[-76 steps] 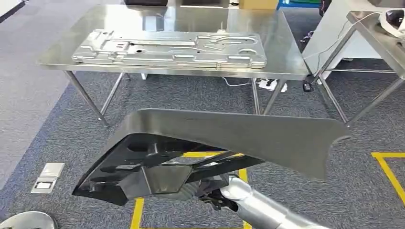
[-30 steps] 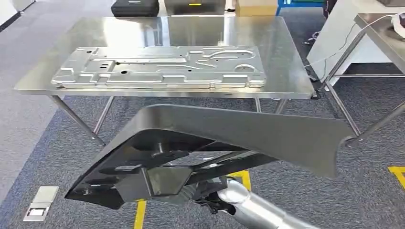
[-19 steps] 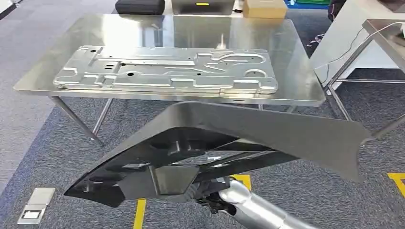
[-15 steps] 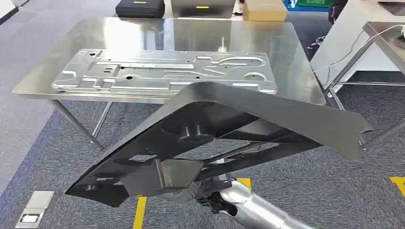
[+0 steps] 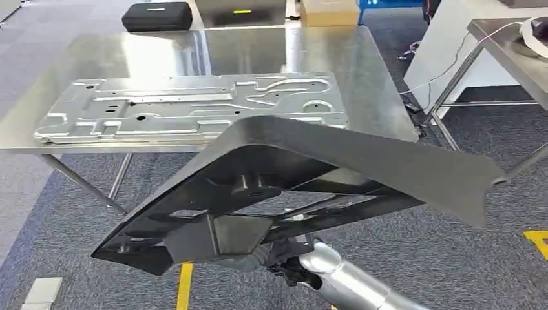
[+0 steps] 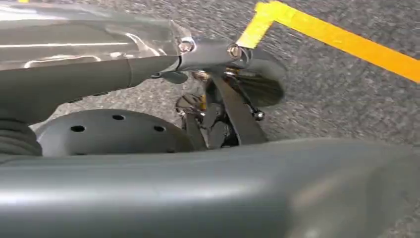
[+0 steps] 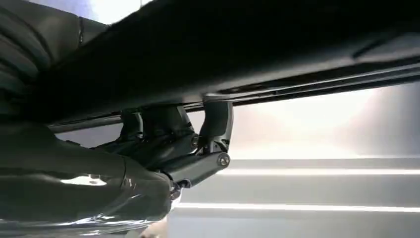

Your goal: Take the parts from the cabinet and place them on the table.

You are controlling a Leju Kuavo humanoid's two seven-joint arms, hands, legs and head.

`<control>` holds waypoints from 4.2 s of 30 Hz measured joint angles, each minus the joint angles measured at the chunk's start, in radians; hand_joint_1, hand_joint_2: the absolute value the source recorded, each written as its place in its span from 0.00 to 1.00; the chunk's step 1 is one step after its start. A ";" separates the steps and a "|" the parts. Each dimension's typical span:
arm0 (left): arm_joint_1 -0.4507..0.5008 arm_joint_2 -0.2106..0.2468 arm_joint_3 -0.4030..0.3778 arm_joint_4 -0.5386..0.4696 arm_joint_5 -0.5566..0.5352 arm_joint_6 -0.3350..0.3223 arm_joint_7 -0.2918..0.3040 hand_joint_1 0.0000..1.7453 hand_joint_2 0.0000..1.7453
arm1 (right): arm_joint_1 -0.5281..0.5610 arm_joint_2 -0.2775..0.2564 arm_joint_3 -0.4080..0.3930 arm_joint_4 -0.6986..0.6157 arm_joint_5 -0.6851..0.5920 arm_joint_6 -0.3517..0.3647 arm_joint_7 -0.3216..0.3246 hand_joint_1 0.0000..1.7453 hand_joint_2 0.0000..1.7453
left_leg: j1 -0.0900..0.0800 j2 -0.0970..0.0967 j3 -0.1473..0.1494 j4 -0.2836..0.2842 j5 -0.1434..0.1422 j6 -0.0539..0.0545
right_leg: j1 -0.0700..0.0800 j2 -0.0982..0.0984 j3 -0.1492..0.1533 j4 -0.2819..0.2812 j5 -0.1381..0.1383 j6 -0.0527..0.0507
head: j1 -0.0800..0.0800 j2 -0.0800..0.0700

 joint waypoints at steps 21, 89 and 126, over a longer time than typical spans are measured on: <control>-0.014 0.000 0.000 0.000 -0.003 -0.001 0.001 0.00 1.00 | -0.014 0.001 0.003 0.001 0.001 0.007 -0.002 1.00 1.00 | 0.017 -0.002 0.095 -0.098 -0.057 -0.021 | -0.015 0.008 -0.050 -0.016 0.051 0.027 | 0.000 0.000; -0.015 -0.005 0.002 -0.001 0.022 0.017 0.002 0.00 1.00 | -0.081 0.016 0.015 0.027 -0.021 0.049 0.001 1.00 1.00 | 0.009 -0.003 -0.078 0.202 -0.143 -0.031 | -0.011 0.010 -0.028 -0.013 0.026 0.000 | 0.000 0.000; -0.023 -0.029 0.011 -0.001 0.050 0.018 0.002 0.00 1.00 | -0.126 0.045 0.051 0.098 -0.045 0.053 0.025 1.00 1.00 | -0.013 -0.008 -0.009 -0.034 0.017 0.012 | -0.014 0.014 0.023 -0.020 -0.023 0.021 | -0.004 0.000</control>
